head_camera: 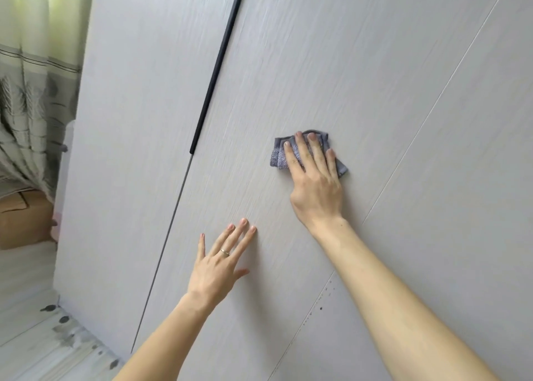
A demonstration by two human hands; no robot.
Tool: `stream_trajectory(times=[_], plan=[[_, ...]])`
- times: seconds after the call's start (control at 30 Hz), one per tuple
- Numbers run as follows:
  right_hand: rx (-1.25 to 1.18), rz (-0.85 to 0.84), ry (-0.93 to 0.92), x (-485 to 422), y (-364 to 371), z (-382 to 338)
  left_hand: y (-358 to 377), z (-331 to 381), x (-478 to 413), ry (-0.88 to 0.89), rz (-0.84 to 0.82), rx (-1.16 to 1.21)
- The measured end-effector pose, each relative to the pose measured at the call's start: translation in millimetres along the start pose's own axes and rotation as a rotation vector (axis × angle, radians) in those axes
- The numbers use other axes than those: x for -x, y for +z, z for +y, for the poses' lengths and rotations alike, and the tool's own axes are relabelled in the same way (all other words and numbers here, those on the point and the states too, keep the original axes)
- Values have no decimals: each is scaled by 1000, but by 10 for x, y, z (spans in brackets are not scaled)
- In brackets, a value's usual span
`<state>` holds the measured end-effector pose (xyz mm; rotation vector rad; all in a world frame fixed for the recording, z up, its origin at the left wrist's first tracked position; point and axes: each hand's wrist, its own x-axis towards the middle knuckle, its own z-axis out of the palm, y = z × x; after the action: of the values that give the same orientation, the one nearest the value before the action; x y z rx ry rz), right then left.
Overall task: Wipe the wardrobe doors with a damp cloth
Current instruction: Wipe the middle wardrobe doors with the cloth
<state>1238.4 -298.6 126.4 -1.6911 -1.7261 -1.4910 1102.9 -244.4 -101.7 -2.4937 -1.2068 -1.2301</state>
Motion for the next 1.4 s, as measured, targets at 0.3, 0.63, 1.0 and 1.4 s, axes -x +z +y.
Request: stream_trajectory(times=[0.3, 0.63, 1.0, 1.4], plan=[[61, -178, -193, 1814, 37, 154, 2, 11, 51, -24, -45, 19], [-11, 114, 305, 1858, -258, 841, -141, 384, 56, -69, -57, 29], [45, 109, 341, 2154, -337, 1053, -103, 1130, -120, 239, -82, 88], [-25, -67, 62, 2812, -148, 765, -72, 1074, -130, 244, -111, 49]])
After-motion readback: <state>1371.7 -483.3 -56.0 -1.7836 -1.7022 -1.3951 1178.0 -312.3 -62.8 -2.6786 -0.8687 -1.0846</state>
